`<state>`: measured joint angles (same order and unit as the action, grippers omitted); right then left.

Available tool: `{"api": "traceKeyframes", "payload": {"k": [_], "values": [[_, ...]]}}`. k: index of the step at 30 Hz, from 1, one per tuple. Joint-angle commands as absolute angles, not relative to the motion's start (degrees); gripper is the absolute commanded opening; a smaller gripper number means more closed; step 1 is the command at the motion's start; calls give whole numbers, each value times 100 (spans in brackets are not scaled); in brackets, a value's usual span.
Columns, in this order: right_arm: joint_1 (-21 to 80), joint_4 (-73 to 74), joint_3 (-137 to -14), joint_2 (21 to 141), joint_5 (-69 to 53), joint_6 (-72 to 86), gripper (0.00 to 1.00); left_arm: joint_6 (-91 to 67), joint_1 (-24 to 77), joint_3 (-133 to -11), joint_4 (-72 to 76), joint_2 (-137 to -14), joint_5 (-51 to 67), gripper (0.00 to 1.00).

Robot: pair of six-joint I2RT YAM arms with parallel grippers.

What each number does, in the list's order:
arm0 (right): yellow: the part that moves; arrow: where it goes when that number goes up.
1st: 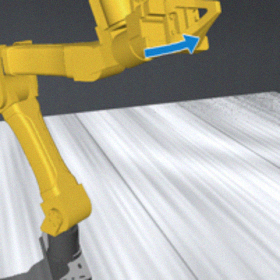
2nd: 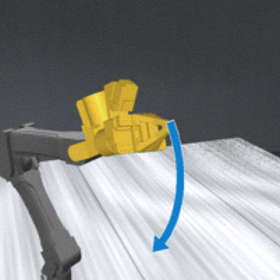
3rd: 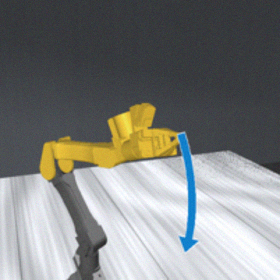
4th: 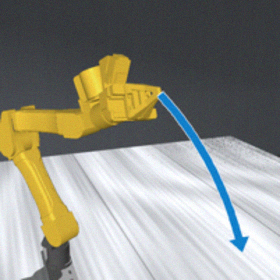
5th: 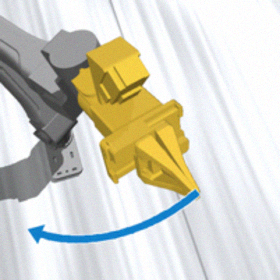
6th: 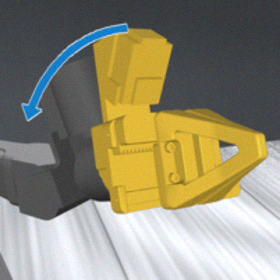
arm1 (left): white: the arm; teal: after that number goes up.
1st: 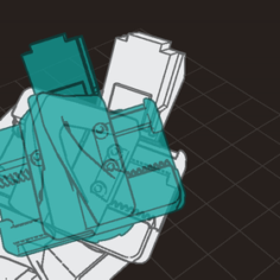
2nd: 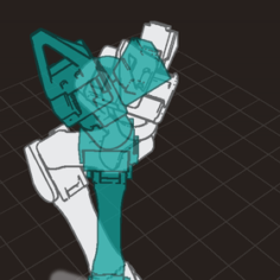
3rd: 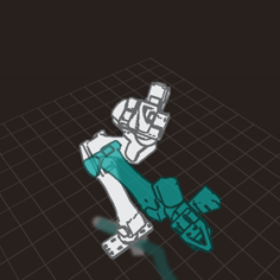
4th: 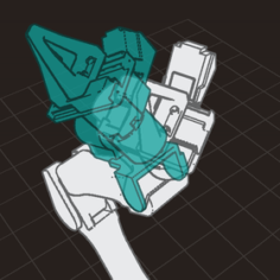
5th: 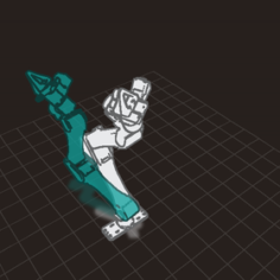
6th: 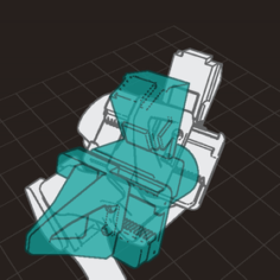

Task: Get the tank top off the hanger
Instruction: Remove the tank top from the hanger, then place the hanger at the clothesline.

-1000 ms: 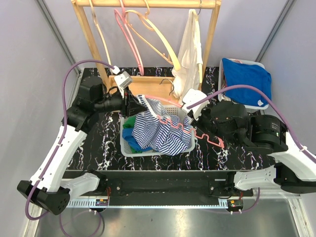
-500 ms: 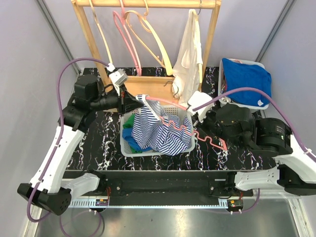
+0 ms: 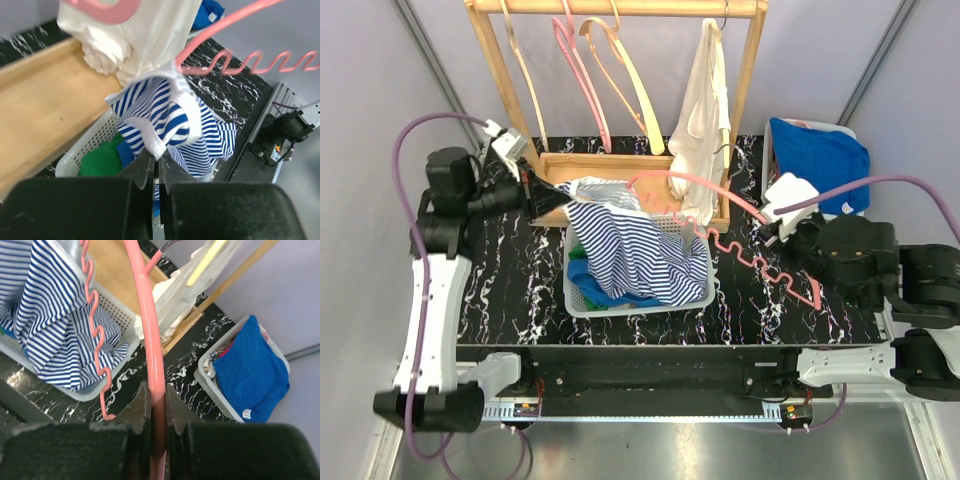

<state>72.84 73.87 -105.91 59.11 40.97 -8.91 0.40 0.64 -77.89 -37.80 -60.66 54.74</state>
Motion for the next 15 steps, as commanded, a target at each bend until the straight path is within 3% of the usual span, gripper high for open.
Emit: {"api": "traceKeyframes", "payload": {"k": [1, 5, 9, 12, 15], "values": [[7312, 7313, -11178, 5713, 4563, -686, 0, 157, 17, -7586, -3911, -6442, 5984, 0], [7312, 7050, -11452, 5345, 3468, -598, 0, 728, 579, -7392, -4034, -6057, 5277, 0], [7304, 6751, -11584, 5194, 3418, -536, 0, 1265, 1404, -7436, -4447, -6003, 4808, 0], [7312, 6689, -11514, 5666, 4138, -825, 0, 1283, 1590, -7383, -4526, -6064, 4808, 20], [7304, 6513, -11653, 6342, 5008, -1299, 0, 1608, 1801, -7182, -4667, -6100, 4344, 64]]}}
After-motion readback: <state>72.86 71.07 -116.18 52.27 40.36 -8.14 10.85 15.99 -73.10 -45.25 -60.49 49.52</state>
